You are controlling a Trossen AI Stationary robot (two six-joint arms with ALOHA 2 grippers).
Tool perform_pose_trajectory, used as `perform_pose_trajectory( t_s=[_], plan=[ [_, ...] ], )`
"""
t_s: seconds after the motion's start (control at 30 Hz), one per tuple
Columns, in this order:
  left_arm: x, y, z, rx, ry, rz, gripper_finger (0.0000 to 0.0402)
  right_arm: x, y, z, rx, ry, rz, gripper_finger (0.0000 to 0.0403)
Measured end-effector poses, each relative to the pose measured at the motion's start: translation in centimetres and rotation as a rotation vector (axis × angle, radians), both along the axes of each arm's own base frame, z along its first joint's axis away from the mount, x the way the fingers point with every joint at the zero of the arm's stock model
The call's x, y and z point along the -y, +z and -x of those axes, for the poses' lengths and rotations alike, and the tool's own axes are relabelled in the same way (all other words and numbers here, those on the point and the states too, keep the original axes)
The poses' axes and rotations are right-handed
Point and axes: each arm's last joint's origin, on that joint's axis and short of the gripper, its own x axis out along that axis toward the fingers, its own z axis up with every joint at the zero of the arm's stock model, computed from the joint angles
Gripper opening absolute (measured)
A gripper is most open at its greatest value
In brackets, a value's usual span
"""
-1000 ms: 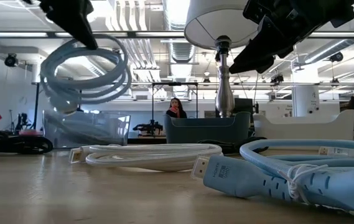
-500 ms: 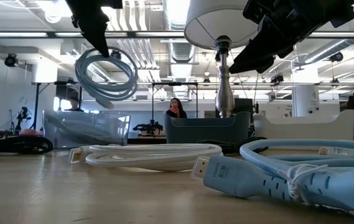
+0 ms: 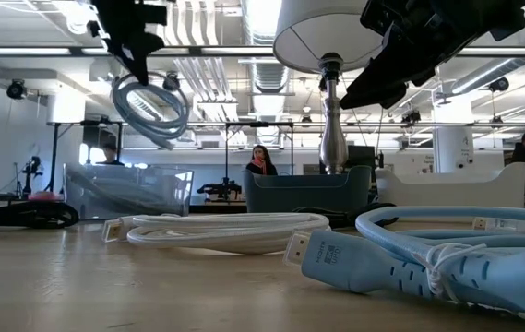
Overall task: Pick & Place USB Port
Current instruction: Put the left blue HDMI cable into the black bin
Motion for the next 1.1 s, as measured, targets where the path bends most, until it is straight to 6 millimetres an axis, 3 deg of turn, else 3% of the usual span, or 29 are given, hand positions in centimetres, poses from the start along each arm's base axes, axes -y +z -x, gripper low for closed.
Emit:
perform_pose_trajectory(
  t_s=[0.27, 0.43, 0.6, 0.73, 1.1],
  plan=[
    [-0.7, -5.1, -0.2, -0.046, 0.072, 0.011, 0.0024, 0.0, 0.0, 0.0, 0.0, -0.003, -0.001, 0.0176],
    [-0.8, -8.2, -0.4, 0.067, 0.146, 0.029, 0.0034, 0.0, 0.0, 0.0, 0.0, -0.002, 0.0, 0.0176],
    [-0.5, -10.6, 0.0, 0.06, 0.154, 0.109, 0.0042, 0.0, 0.0, 0.0, 0.001, -0.005, 0.004, 0.0176],
    [-0.3, -11.7, 0.3, 0.052, 0.14, 0.196, 0.0047, 0.0, 0.0, 0.0, -0.001, -0.002, 0.009, 0.0176],
    [-0.2, -12.7, 0.8, -0.003, 0.132, 0.212, 0.009, 0.0, -0.1, 0.0, -0.002, -0.003, 0.009, 0.0176]
  ],
)
